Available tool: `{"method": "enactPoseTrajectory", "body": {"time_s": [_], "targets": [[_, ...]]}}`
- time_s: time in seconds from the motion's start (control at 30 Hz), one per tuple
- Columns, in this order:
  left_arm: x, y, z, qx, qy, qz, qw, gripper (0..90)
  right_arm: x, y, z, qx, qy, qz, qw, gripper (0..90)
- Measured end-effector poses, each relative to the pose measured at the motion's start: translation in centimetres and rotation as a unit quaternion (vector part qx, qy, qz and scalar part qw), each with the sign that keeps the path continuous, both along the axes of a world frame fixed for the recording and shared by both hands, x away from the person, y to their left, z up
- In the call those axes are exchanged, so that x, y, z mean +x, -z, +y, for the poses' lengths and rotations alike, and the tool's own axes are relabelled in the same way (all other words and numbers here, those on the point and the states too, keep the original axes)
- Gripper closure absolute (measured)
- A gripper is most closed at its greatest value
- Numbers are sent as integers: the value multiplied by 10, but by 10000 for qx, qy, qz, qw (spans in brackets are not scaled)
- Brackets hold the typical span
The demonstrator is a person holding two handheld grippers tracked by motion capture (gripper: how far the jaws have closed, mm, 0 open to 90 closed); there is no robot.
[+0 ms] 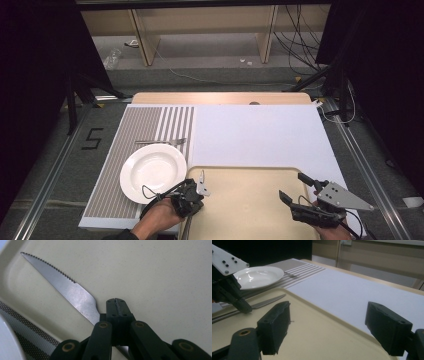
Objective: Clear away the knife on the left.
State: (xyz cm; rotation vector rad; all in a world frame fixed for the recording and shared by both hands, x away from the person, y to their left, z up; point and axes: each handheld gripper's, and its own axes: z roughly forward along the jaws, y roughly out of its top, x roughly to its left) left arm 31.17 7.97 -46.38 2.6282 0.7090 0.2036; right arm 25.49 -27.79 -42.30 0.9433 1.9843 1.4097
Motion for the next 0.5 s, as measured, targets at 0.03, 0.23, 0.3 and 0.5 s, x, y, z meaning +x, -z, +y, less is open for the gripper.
{"method": "enactPoseTrajectory", "body": {"time_s": [0.03,0.23,0.3,0.5], "targets": [[0,0,1,1,-15,1,10000,896,0,0,0,-1,0,-1,10000,211],[3,-1,6,62,-78,4,9999,896,0,0,0,1,0,-2,10000,212],[3,-1,7,72,-92,21,9999,896,0,0,0,-7,1,1,10000,212],[4,-1,10,93,-154,57,9998,896,0,0,0,-10,2,5,10000,212]]}}
